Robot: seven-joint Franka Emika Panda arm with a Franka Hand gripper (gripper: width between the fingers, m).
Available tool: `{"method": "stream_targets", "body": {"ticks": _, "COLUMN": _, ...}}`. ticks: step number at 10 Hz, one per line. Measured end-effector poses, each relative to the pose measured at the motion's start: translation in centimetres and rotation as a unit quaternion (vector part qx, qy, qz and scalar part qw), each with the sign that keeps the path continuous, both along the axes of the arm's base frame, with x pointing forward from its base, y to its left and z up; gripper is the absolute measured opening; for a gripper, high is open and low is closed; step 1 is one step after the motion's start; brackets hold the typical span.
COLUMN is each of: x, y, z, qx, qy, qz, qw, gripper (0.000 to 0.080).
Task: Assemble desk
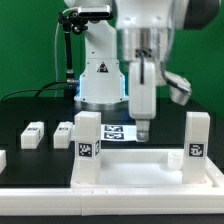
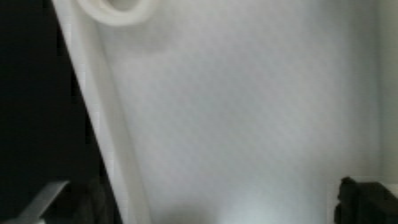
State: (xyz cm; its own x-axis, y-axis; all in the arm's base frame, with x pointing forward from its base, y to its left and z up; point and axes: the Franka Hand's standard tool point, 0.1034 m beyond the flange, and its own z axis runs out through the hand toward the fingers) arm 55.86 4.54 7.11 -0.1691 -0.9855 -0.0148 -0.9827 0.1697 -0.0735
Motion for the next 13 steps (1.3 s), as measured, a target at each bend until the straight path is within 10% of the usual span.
{"method": "stream_targets", "body": {"ticks": 9, "x": -1.2, "y": -0.1, "z": -0.7, "qx": -0.008, "qy": -0.046, "qz": 0.036, "qw": 0.998, "gripper": 0.0649}}
{"method": "stream_targets", "body": {"ticks": 13, "x": -3.5, "y": -1.5, "z": -3.7, "qx": -0.030, "qy": -0.049, "qz": 0.041, "qw": 0.998, "gripper": 0.0649}}
